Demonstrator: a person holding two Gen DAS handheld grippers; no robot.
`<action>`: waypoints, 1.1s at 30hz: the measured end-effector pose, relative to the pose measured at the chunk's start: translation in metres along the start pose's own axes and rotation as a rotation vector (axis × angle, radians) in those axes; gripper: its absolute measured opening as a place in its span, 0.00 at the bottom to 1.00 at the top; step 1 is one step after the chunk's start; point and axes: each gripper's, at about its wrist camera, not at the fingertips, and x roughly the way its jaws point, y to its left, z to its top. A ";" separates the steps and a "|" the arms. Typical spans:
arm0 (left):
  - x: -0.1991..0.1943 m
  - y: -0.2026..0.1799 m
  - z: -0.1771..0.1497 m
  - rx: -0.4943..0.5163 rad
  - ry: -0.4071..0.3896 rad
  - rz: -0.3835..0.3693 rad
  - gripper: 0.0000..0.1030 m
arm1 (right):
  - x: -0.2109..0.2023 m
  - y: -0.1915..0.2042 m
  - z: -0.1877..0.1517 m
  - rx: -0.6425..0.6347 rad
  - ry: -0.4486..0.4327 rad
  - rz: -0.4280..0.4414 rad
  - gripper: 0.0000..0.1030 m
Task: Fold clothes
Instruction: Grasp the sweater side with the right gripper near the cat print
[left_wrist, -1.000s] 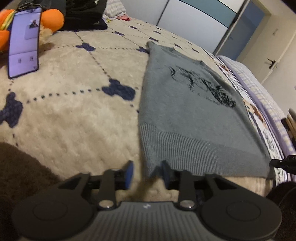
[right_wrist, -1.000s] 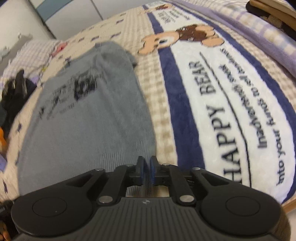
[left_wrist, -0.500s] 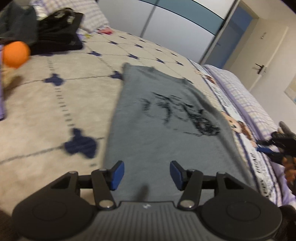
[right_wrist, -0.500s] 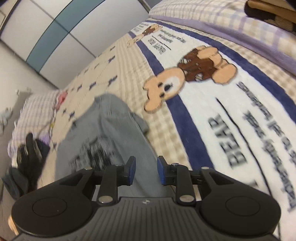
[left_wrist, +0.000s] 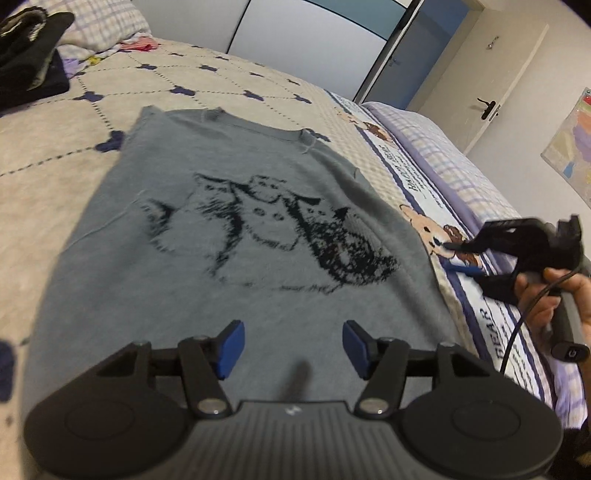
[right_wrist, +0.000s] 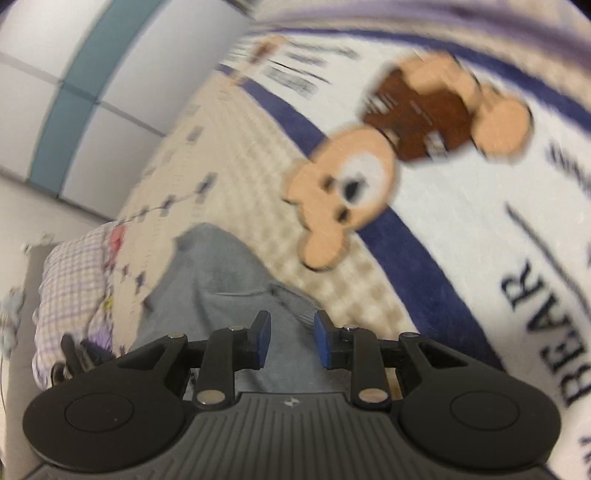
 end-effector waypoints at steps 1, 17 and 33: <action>0.005 -0.002 0.003 -0.001 -0.001 0.002 0.59 | 0.005 -0.004 0.001 0.035 0.008 0.014 0.30; 0.047 -0.011 0.008 -0.031 0.024 0.005 0.66 | 0.037 -0.027 0.008 0.186 0.049 0.058 0.30; 0.028 0.015 0.023 -0.118 -0.008 -0.010 0.68 | 0.031 0.060 -0.031 -0.340 -0.066 0.124 0.07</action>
